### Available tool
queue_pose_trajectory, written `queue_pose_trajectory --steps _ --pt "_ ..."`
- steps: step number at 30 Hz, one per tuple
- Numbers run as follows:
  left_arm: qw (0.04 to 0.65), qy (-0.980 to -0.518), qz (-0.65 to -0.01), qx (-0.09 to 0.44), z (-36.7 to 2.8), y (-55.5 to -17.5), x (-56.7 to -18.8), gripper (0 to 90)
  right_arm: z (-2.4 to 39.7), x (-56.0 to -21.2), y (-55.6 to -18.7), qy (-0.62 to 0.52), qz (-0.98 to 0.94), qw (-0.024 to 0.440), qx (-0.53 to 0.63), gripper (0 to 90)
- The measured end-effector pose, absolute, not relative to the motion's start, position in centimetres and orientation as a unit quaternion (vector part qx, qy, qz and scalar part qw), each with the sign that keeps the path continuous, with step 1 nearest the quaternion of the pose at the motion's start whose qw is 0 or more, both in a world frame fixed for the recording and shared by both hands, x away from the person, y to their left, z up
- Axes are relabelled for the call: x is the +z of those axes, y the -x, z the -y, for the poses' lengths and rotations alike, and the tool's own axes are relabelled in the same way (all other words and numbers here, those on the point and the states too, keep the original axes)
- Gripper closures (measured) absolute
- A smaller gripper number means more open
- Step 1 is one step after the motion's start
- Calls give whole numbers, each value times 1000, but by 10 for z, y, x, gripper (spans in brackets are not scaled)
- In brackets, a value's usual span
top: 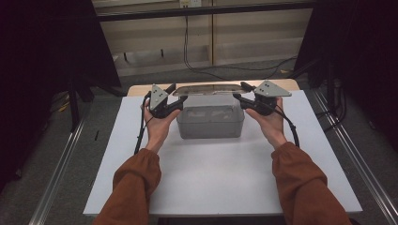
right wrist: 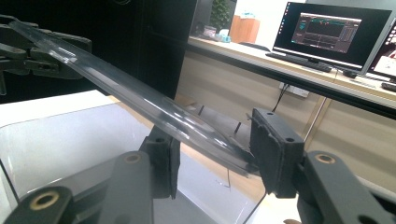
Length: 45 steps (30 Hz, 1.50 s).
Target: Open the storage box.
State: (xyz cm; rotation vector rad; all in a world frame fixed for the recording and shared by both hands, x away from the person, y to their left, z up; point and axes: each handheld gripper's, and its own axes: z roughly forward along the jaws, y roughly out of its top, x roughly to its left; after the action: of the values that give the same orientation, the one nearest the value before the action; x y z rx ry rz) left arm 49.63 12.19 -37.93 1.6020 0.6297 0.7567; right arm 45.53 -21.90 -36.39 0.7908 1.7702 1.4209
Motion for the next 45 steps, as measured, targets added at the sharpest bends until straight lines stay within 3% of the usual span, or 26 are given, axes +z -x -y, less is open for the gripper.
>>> queue_pose_trajectory --steps 30,41,45 --pt "585 -691 -278 320 -120 -515 -376 510 226 -364 -481 -318 -684 356 551 508" --pt "580 -693 -281 324 -119 -521 -378 539 229 -369 -488 -319 -684 358 550 549" --pt "579 -693 -280 326 -118 -523 -377 543 230 -372 -492 -322 -686 352 549 608"
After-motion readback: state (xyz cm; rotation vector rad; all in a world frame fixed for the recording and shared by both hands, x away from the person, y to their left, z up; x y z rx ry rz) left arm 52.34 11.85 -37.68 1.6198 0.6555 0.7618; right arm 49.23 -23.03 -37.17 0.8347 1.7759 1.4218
